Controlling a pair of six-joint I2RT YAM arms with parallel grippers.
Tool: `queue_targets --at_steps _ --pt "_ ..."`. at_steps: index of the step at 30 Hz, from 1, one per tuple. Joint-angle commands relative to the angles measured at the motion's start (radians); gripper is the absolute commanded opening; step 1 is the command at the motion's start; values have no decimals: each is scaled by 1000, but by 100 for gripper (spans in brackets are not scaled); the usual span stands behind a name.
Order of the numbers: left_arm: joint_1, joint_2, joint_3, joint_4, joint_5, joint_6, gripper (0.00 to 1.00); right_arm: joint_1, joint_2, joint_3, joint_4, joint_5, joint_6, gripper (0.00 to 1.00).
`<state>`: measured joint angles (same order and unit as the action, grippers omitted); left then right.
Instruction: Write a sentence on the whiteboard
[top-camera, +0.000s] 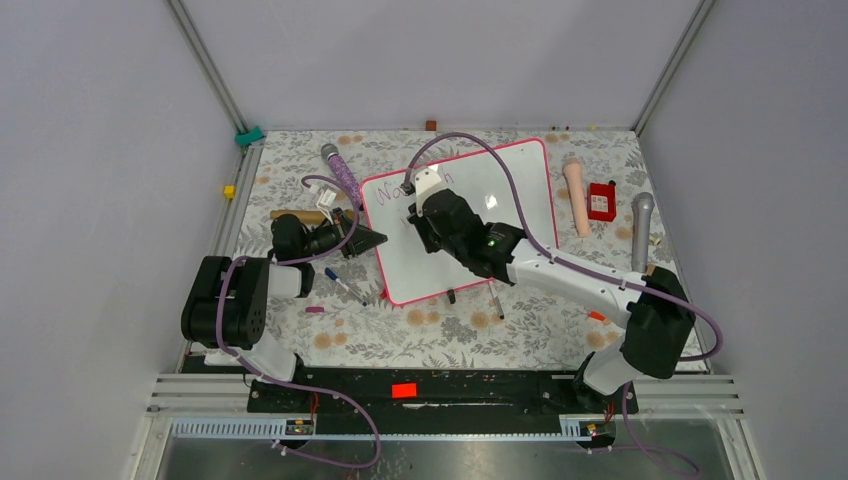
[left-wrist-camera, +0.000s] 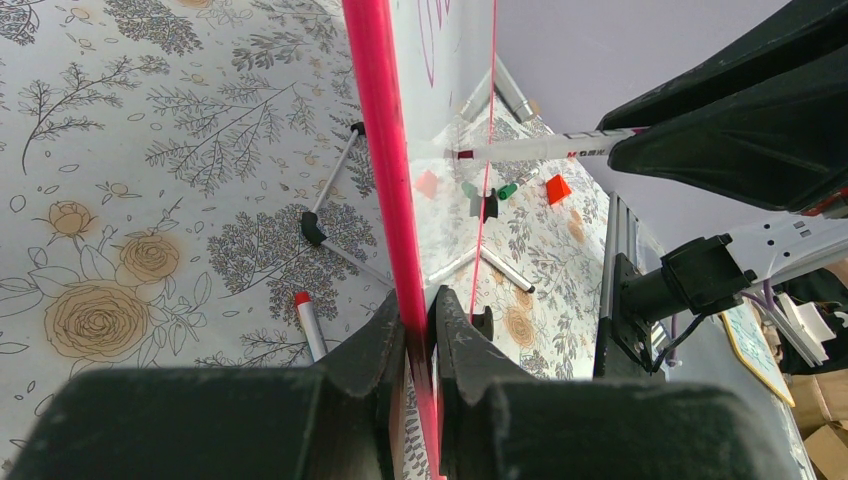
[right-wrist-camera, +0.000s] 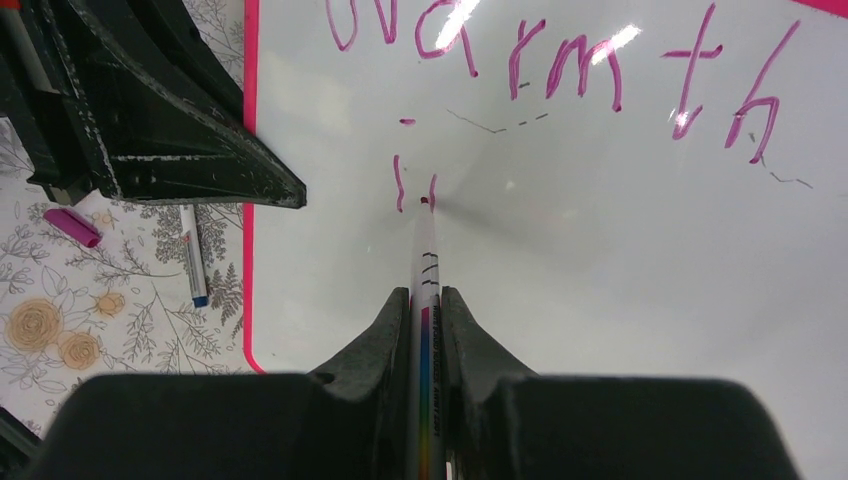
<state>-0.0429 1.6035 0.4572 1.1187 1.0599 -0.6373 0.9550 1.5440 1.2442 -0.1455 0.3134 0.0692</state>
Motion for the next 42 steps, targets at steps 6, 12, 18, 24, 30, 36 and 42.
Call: queue_targets --at_steps 6,12,18,24,30,36,42 --pt "12 11 -8 55 -81 112 0 -32 43 81 12 22 -9 0" --pt "12 12 -6 54 -80 111 0 -49 46 98 11 17 -13 0" --pt "12 12 -6 55 -80 112 0 -60 33 86 -1 22 -10 0" --pt "12 12 -8 55 -80 111 0 -66 9 63 -8 27 -9 0" --pt "12 10 -9 55 -81 111 0 -74 -13 42 -16 37 -17 0" --pt "12 10 -9 55 -81 112 0 -78 -25 27 -31 14 -12 0" --pt "12 11 -8 55 -80 112 0 -78 -41 -8 -40 -34 12 0"
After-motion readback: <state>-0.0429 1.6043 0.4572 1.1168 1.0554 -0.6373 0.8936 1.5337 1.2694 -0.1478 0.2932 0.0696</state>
